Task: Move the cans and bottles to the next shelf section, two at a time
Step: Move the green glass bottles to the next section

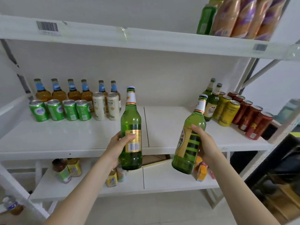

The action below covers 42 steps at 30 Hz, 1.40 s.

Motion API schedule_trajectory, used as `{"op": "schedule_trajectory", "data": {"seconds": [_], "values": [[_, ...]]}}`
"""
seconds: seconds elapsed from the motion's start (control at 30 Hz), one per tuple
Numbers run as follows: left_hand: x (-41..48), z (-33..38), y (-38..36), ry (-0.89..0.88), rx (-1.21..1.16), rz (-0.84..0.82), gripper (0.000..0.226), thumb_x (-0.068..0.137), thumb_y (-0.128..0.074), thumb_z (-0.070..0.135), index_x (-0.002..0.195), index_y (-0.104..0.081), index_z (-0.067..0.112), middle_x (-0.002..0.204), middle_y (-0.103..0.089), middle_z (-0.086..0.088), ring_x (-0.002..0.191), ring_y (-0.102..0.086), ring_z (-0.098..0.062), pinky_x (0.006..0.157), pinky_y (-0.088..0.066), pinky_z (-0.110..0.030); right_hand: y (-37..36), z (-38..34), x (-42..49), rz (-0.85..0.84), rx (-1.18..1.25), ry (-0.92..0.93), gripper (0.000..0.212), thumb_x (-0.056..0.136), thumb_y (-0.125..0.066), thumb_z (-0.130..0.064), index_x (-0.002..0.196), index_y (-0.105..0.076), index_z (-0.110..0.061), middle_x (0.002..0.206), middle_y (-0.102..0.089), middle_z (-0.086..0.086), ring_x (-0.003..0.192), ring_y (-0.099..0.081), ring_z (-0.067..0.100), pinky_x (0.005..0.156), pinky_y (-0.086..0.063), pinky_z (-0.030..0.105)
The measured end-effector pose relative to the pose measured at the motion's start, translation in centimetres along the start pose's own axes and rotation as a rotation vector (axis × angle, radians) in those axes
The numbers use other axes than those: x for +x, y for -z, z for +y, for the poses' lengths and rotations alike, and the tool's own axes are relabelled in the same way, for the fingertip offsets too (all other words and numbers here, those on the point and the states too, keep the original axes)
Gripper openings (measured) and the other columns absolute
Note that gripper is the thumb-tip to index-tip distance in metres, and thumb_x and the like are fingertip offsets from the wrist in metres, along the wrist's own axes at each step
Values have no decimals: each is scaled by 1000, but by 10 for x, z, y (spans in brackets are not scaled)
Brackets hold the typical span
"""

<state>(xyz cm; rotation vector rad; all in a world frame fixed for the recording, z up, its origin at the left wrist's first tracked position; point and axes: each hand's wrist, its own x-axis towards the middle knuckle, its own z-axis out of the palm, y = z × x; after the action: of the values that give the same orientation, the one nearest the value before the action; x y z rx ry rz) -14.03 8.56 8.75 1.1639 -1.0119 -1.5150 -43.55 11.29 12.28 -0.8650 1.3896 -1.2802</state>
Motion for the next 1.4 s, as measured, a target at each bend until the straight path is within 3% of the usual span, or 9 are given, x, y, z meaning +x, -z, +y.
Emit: {"op": "schedule_trajectory", "data": {"seconds": [0.1, 0.2, 0.4, 0.53, 0.73, 0.9, 1.23, 1.4], "values": [[28, -1, -36, -12, 5, -26, 58, 65, -83, 36, 115, -61, 18, 107, -72, -14, 99, -70, -31, 80, -57, -43, 31, -8, 27, 11, -10, 8, 80, 57, -81, -61, 120, -62, -16, 111, -73, 14, 103, -69, 36, 93, -53, 58], [58, -1, -76, -30, 22, -65, 59, 67, -82, 34, 119, -60, 17, 108, -72, -14, 98, -70, -31, 73, -57, -39, 66, -14, 51, 32, -10, 46, 57, 76, -76, -50, 121, -61, -17, 112, -72, 13, 102, -69, 34, 93, -54, 56], [101, -12, -168, -30, 63, -117, 74, 54, -83, 41, 120, -60, 17, 106, -73, -13, 97, -72, -31, 79, -59, -46, 145, -27, 90, 53, 3, 72, 26, 85, -72, -36, 107, -65, -24, 105, -73, 7, 100, -69, 30, 94, -54, 53], [120, -27, -237, -36, 60, -112, 78, 48, -84, 44, 118, -61, 18, 106, -74, -13, 97, -72, -31, 81, -59, -47, 206, -38, 122, 34, -9, 63, 34, 84, -73, -35, 113, -65, -21, 102, -75, 6, 98, -70, 29, 93, -55, 52], [130, -58, -331, -20, 22, -53, 72, 49, -84, 41, 114, -64, 17, 105, -74, -11, 93, -73, -26, 72, -59, -38, 289, -49, 162, -25, -68, 43, 40, 80, -76, -36, 115, -65, -20, 102, -75, 6, 98, -71, 28, 89, -57, 51], [144, -73, -374, 1, 21, -5, 41, 76, -80, 21, 113, -64, 17, 106, -74, -12, 92, -73, -26, 69, -59, -35, 321, -54, 192, -68, -61, 36, 40, 81, -76, -31, 117, -62, -19, 103, -73, 6, 93, -70, 24, 74, -56, 38], [191, -76, -372, -54, 50, 107, 74, 44, -86, 36, 113, -66, 15, 103, -74, -11, 89, -74, -25, 68, -58, -36, 298, -38, 261, -102, -5, 79, 40, 76, -83, -23, 112, -65, -22, 106, -74, 4, 87, -72, 15, 61, -55, 27], [219, -83, -360, -87, 87, 125, 81, 40, -87, 36, 115, -65, 16, 104, -75, -8, 93, -73, -25, 77, -58, -39, 272, -24, 296, -75, -5, 168, 46, 68, -90, -17, 107, -66, -22, 104, -74, -1, 99, -70, 18, 83, -59, 39]]}}
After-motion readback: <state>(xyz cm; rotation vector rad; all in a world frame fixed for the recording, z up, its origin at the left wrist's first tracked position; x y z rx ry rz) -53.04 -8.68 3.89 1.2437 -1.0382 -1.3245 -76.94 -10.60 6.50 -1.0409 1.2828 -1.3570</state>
